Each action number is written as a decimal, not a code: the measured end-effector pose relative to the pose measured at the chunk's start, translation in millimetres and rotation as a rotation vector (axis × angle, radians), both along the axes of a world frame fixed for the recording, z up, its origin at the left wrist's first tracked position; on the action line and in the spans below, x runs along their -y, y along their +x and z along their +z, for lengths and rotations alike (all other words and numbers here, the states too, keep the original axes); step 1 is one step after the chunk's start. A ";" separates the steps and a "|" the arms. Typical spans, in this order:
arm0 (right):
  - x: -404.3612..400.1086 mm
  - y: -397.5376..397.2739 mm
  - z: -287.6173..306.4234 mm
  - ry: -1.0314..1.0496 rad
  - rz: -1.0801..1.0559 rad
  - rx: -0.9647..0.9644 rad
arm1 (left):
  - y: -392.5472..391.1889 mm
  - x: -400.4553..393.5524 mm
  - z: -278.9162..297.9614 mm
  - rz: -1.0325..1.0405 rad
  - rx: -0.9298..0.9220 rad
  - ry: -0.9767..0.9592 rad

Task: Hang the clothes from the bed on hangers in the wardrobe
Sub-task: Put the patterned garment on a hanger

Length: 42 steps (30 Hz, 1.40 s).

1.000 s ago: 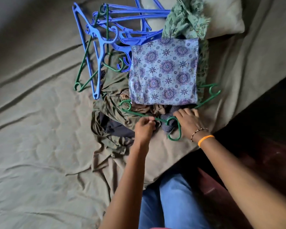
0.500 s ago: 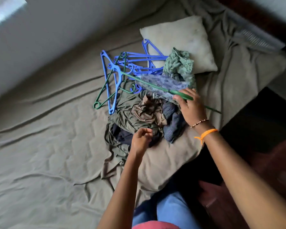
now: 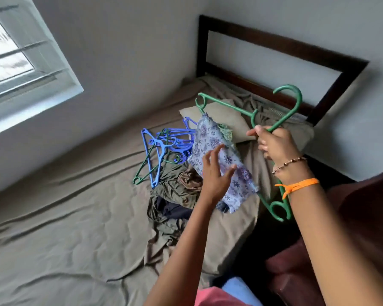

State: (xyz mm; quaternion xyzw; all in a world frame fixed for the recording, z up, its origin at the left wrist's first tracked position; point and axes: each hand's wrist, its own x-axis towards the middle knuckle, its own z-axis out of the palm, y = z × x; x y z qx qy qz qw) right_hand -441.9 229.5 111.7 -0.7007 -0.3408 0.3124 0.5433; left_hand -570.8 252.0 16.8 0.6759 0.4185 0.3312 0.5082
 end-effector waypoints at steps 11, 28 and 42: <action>179.1 -10.4 10.9 0.048 -0.370 -0.182 | 53.1 125.8 -7.5 -0.497 -0.137 0.025; 624.1 -109.5 -1.3 -0.069 -1.151 -0.049 | 31.4 542.5 84.4 -1.356 0.097 -0.480; 961.6 -321.8 -41.0 -0.126 -1.665 0.086 | -28.2 935.0 98.5 -1.838 -0.021 -0.465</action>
